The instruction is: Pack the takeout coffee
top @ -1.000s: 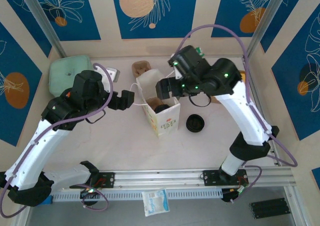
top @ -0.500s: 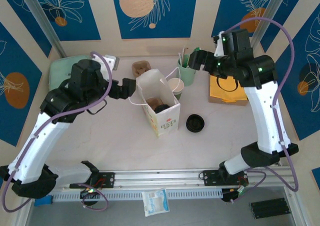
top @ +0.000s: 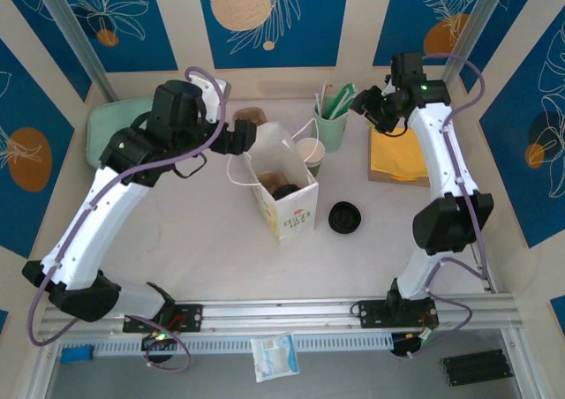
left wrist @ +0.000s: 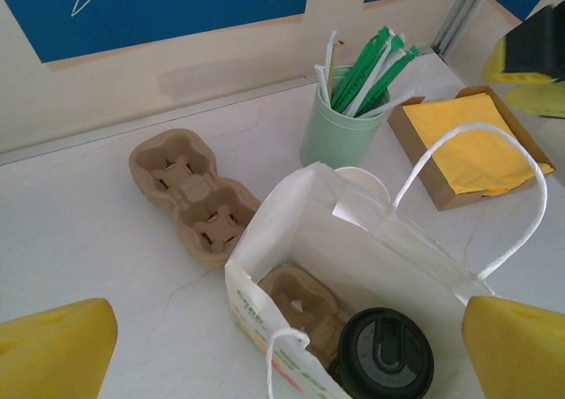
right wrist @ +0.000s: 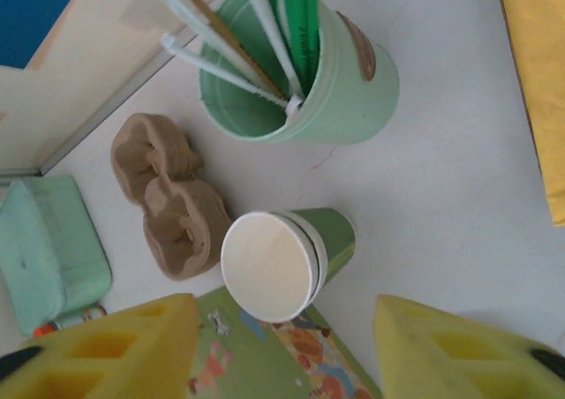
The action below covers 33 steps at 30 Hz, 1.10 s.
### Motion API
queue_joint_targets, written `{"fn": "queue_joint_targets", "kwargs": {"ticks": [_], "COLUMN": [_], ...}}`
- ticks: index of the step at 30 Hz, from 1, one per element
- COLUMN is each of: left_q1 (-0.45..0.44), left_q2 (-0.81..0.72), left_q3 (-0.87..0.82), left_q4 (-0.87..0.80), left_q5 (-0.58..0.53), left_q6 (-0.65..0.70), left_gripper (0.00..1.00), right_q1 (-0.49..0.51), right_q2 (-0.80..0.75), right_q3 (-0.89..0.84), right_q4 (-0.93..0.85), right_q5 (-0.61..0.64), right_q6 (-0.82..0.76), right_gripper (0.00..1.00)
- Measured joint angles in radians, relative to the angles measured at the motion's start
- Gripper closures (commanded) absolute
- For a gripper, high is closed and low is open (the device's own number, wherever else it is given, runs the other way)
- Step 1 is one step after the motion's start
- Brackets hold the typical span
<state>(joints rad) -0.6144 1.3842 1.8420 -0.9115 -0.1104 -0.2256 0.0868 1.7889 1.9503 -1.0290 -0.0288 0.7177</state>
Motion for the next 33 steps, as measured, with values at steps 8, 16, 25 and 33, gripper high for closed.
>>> {"fn": "queue_joint_targets", "kwargs": {"ticks": [8,16,25,33], "left_q1": [0.031,0.039,0.043,0.043], "left_q2": [0.068,0.092,0.092,0.089], "left_q3": [0.042,0.048,0.048,0.045], "left_q4": [0.031,0.049,0.059,0.061], "left_q5": [0.070,0.115,0.130,0.130], "left_q6": [0.004,0.016,0.018,0.018], "left_gripper": [0.01,0.00,0.00,0.01], "right_q1": [-0.001,0.001,0.013,0.018], "right_q2": [0.217,0.320,0.376,0.394], "right_q3": [0.153,0.291,0.341,0.350], "right_q4": [0.002,-0.027,-0.042,-0.050], "right_q5": [-0.002,0.002,0.002,0.002], "right_q6": [0.021,0.024,0.027,0.027], "right_gripper": [0.56,0.64,0.68,0.84]}}
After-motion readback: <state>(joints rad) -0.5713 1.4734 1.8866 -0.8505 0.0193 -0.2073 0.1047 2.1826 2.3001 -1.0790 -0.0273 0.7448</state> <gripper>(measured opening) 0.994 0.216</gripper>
